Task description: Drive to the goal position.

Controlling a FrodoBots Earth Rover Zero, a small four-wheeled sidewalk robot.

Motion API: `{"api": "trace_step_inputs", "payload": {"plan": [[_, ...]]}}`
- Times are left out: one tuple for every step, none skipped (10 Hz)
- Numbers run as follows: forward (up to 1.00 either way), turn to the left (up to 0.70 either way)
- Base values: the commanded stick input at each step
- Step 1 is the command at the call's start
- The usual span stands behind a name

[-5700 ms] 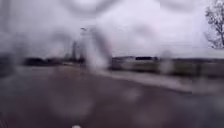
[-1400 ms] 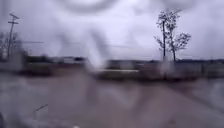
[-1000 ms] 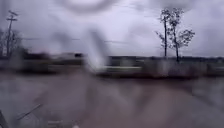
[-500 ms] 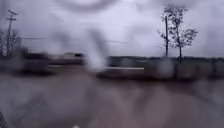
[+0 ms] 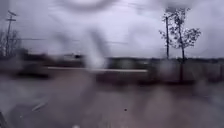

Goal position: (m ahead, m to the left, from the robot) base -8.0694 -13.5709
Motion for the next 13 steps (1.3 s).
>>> {"api": "trace_step_inputs", "payload": {"plan": [[0.7, 0.0], [0.7, 0.0], [0.7, 0.0], [0.7, 0.0], [0.7, 0.0], [0.7, 0.0], [0.7, -0.03], [0.7, -0.1], [0.7, -0.21], [0.7, -0.35], [0.7, -0.35], [0.7, -0.35], [0.7, -0.35]]}}
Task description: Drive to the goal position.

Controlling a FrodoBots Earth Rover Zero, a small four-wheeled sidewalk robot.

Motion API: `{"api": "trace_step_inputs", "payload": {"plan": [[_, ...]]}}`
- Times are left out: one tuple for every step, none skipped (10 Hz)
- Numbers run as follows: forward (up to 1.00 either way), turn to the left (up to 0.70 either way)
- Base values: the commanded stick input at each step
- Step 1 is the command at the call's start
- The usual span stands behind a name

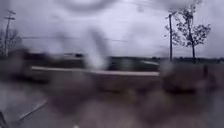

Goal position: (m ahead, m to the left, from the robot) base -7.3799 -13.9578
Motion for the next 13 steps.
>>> {"api": "trace_step_inputs", "payload": {"plan": [[0.7, -0.34], [0.7, -0.34], [0.7, -0.34], [0.7, -0.34], [0.7, -0.34], [0.7, -0.34], [0.51, -0.38], [0.0, -0.29], [0.0, 0.0], [0.0, 0.0], [0.0, 0.0], [0.0, 0.0], [0.0, 0.0]]}}
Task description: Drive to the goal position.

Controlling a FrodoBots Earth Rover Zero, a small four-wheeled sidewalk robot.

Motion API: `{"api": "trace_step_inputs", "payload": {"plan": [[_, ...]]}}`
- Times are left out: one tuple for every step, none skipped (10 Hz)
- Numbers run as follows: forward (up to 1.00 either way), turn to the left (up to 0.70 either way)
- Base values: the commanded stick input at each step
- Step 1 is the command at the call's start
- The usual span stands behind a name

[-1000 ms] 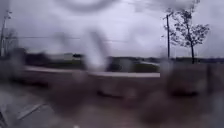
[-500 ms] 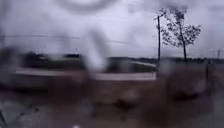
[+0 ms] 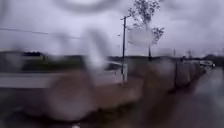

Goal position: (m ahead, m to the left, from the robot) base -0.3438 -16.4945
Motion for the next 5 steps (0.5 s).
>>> {"api": "trace_step_inputs", "payload": {"plan": [[0.0, 0.0], [0.0, 0.0], [0.0, 0.0], [0.0, 0.0], [0.0, 0.04]]}}
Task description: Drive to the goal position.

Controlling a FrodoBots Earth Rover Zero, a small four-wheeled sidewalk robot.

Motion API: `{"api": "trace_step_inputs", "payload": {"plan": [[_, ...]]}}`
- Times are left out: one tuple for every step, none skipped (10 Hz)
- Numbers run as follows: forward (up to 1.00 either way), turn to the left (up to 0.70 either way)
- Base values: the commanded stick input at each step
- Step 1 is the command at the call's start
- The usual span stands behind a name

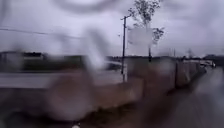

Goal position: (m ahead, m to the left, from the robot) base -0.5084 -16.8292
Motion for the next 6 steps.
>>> {"api": "trace_step_inputs", "payload": {"plan": [[0.0, 0.33], [0.0, 0.54], [0.0, 0.69], [0.0, 0.7], [0.0, 0.7], [0.0, 0.7]]}}
